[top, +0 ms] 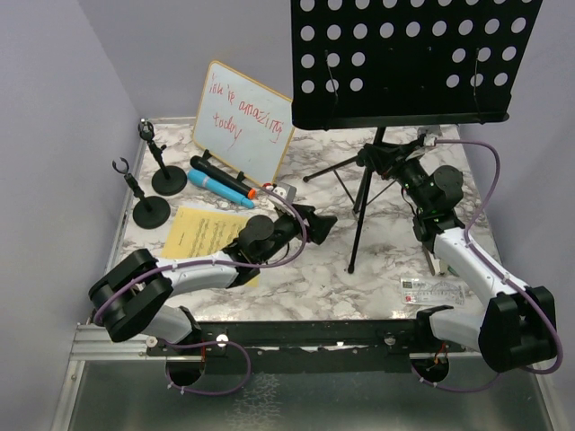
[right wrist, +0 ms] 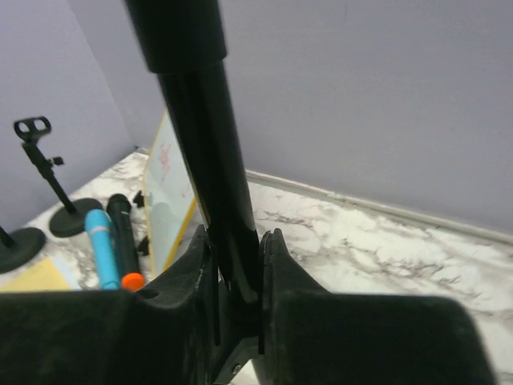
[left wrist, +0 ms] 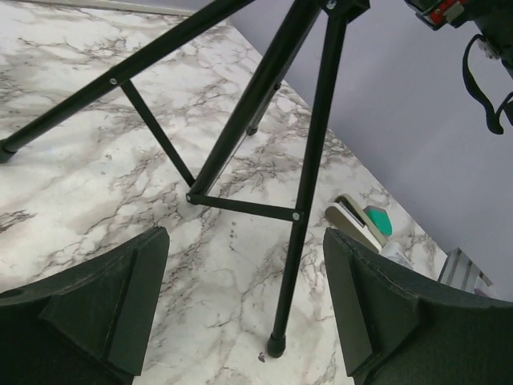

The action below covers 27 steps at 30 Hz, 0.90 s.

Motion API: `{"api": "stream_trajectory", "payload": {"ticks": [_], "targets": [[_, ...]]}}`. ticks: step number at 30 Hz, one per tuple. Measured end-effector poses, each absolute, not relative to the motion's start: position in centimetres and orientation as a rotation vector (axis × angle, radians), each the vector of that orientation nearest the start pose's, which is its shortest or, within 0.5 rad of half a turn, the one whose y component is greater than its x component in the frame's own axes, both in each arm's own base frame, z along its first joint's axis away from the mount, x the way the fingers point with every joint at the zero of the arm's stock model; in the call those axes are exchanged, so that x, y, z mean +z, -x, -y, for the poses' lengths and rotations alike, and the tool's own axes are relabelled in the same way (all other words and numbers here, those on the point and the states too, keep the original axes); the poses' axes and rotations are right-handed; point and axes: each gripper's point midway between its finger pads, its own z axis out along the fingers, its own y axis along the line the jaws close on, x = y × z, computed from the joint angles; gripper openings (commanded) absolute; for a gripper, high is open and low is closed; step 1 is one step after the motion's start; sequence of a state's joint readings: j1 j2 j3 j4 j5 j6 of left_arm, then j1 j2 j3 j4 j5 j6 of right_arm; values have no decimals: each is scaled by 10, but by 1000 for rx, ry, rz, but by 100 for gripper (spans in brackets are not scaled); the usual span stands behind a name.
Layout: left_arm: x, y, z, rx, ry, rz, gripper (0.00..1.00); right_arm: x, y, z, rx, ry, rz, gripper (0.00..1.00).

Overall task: Pack up the instrument practice props
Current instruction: Adjust the music stand at the center of the board, then unscrew the knob on the music stand.

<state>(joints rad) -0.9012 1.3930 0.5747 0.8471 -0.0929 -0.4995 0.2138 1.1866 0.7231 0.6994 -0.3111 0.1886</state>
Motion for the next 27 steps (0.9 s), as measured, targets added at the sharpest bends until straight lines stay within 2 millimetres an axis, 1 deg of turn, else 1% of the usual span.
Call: {"api": "stream_trajectory", "payload": {"ticks": [2, 5, 7, 10, 15, 19, 23, 27], "targets": [[207, -272, 339, -1020, -242, -1623, 84, 320, -387, -146, 524, 316, -1324, 1], [208, -278, 332, -1012, -233, -1626, 84, 319, -385, -150, 549, 347, -1335, 1], [209, -282, 328, -1004, -233, -1626, 84, 318, -383, -154, 576, 382, -1344, 1], [214, -282, 326, -999, -254, -1613, 84, 318, -378, -164, 633, 447, -1349, 1], [228, -287, 327, -973, -330, -1566, 85, 317, -370, -176, 741, 541, -1350, 1], [246, -293, 329, -941, -392, -1505, 85, 317, -364, -177, 801, 587, -1347, 1], [265, -303, 337, -901, -466, -1426, 86, 316, -360, -178, 824, 618, -1344, 1], [270, -310, 348, -857, -549, -1367, 84, 316, -358, -179, 830, 630, -1342, 1]]}}
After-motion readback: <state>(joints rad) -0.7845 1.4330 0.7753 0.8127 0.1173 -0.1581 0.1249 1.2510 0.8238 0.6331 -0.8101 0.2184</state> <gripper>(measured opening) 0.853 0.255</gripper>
